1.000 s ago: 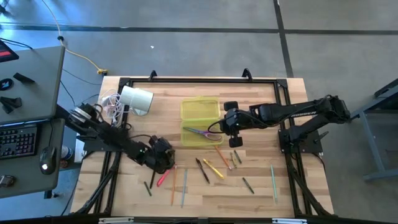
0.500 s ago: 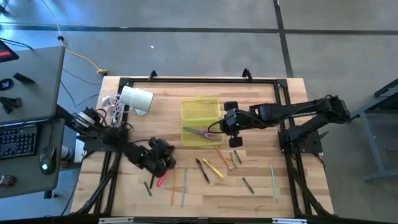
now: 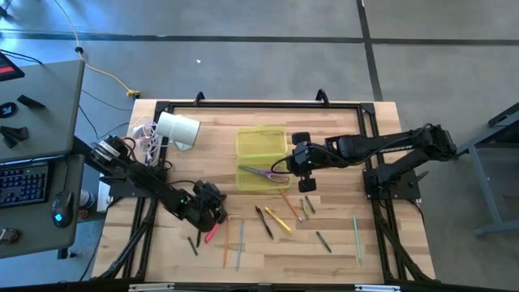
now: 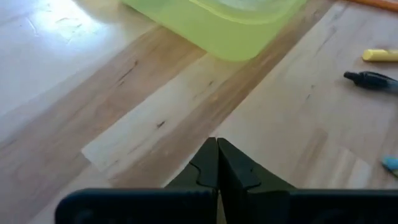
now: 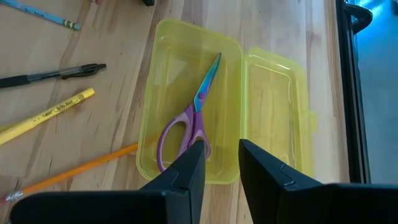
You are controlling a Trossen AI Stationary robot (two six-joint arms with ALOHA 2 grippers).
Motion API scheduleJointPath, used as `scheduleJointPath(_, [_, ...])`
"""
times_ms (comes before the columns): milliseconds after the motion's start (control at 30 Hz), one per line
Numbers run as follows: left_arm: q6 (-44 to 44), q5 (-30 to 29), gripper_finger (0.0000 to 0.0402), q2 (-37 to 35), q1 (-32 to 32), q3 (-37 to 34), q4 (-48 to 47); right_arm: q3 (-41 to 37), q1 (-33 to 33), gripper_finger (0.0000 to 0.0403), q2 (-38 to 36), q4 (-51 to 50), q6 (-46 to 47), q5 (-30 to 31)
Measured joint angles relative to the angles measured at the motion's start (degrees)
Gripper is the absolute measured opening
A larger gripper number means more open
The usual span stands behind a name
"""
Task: Pick & place school supplies into a supply box
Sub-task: Put the dark green crayon into the supply box
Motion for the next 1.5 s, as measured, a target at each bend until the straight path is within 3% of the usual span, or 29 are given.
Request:
scheduleJointPath(167, [2.6, 2.6, 0.0042, -1.4, 0.0, 0.0, 0.3, 0.0, 0.0, 0.0083, 0.0, 0.0, -0.7, 0.0])
scheduleJointPath(333, [3.0, 1.1, 0.0098, -1.4, 0.0, 0.1, -1.3, 0.0, 0.0, 0.0083, 0.0, 0.0, -0.9, 0.0])
scheduleJointPath(433, [7.9, 0.9, 0.0128, -2.1, 0.0, 0.1, 0.7, 0.0, 0.0, 0.0083, 0.0, 0.0, -0.9, 0.0])
scheduleJointPath(600, [17.5, 0.8, 0.0145, -8.9, 0.0, 0.2, -0.5, 0.0, 0.0, 0.0083, 0.0, 0.0, -0.9, 0.0])
scheduleJointPath(700, [18.3, 2.4, 0.014, -16.0, 0.0, 0.2, -5.4, 0.0, 0.0, 0.0083, 0.0, 0.0, -0.9, 0.0])
scheduleJointPath(867, [5.5, 13.0, 0.0127, -28.3, 0.0, 0.2, -16.3, 0.0, 0.0, 0.0083, 0.0, 0.0, -0.9, 0.0])
scheduleJointPath(1000, [-7.8, 22.1, 0.0124, -32.2, -1.0, 0.2, -20.8, 0.0, 0.0, 0.0083, 0.0, 0.1, -0.9, 0.0])
scheduleJointPath(1100, [-17.1, 30.0, 0.0124, -31.7, -1.2, 0.2, -22.2, 0.0, 0.0, 0.0083, 0.0, 0.6, -0.9, 0.0])
scheduleJointPath(1267, [-28.0, 38.1, 0.0124, -26.7, -1.1, 0.2, -26.3, 0.0, 0.0, 0.0083, 0.0, 1.4, -0.9, 0.0])
scheduleJointPath(1500, [-32.6, 43.0, 0.0124, -18.3, -1.1, 0.2, -23.9, 0.0, 0.0, 0.0083, 0.0, 1.6, -0.9, 0.0])
